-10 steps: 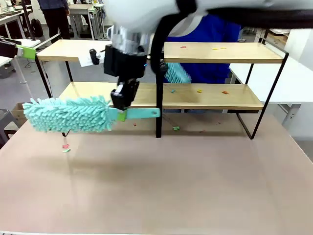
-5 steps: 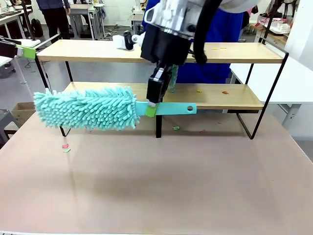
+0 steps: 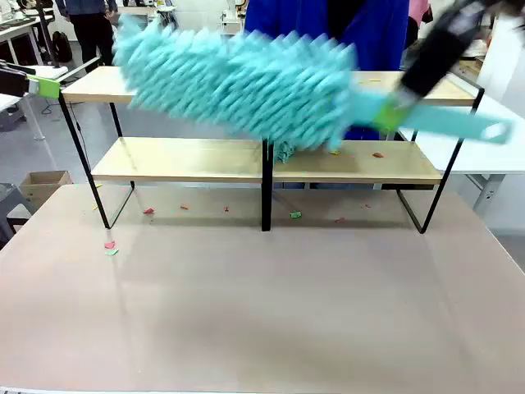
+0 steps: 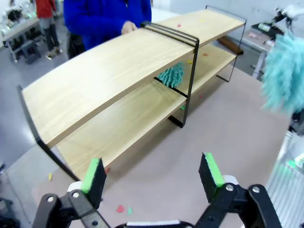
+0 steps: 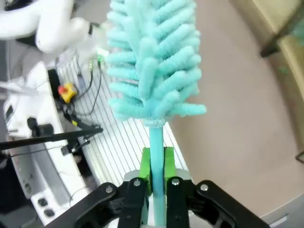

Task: Clean the shelves.
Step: Clean a randomly selected level of the Shelf with the Duster.

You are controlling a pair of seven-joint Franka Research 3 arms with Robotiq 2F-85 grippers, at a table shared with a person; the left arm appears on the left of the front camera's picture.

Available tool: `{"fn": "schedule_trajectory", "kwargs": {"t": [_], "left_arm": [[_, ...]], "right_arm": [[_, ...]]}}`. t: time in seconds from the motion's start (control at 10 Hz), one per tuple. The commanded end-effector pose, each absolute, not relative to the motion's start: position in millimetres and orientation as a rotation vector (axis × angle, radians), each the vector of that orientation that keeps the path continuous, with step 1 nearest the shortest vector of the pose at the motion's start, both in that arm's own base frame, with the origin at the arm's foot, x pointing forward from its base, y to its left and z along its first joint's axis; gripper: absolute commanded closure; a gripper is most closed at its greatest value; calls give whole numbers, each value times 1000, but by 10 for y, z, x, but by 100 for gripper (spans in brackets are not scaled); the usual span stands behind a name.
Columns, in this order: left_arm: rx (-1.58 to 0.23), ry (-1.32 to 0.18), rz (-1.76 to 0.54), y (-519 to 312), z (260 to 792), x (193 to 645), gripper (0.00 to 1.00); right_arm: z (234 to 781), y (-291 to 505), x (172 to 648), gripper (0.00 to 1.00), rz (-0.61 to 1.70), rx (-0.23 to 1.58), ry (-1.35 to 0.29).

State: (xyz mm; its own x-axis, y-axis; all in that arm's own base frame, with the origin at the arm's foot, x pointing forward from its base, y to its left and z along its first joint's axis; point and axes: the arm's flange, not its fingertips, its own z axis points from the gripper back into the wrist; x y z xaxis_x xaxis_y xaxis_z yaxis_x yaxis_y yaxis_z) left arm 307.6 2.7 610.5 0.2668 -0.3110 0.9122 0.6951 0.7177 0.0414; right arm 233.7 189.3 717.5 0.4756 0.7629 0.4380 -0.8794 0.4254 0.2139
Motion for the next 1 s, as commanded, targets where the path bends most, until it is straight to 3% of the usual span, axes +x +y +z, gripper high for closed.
{"fn": "schedule_trajectory", "kwargs": {"t": [0.0,0.4,0.7,0.9], "left_arm": [[-401,-1105,-693,-3,6037,3032,0],[-401,-1105,-693,-3,6037,3032,0],[-401,-1105,-693,-3,6037,3032,0],[-401,-1105,-693,-3,6037,3032,0]], "right_arm": [[7333,1469,2083,87,892,361,-439],[7690,-93,1417,87,500,323,-761],[7394,-730,1286,87,384,372,-796],[7698,-563,1251,87,456,370,-765]]}}
